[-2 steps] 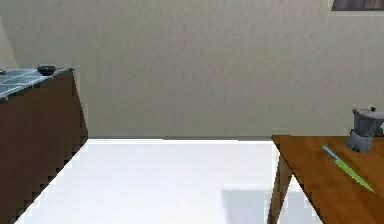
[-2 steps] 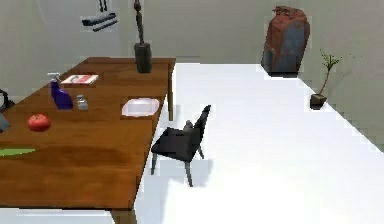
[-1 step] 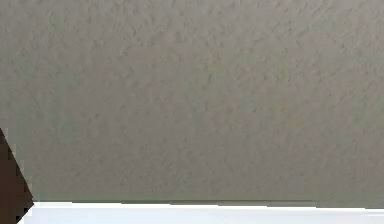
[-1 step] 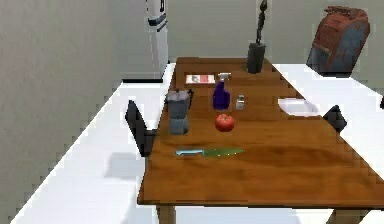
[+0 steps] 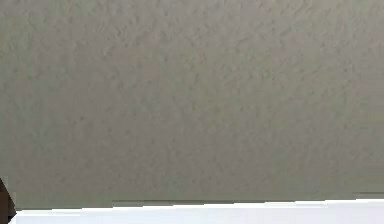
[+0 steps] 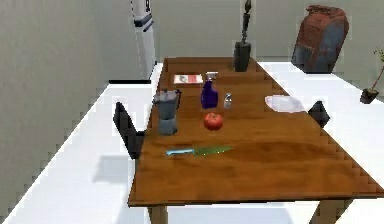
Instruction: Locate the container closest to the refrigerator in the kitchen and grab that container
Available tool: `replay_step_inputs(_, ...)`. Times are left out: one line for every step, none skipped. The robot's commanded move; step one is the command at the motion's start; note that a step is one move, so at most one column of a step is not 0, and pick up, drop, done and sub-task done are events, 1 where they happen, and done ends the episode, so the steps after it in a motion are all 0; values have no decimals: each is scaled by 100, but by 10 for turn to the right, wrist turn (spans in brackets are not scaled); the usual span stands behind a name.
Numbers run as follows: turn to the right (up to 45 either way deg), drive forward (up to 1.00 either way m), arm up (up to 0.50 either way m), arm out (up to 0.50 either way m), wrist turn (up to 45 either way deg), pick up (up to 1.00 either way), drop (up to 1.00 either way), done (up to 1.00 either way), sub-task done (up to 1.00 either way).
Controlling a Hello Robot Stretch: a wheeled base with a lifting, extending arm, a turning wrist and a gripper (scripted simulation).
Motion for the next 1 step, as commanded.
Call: replay_step_inputs(0, 30, 0, 0, 0, 0, 0, 0, 0)
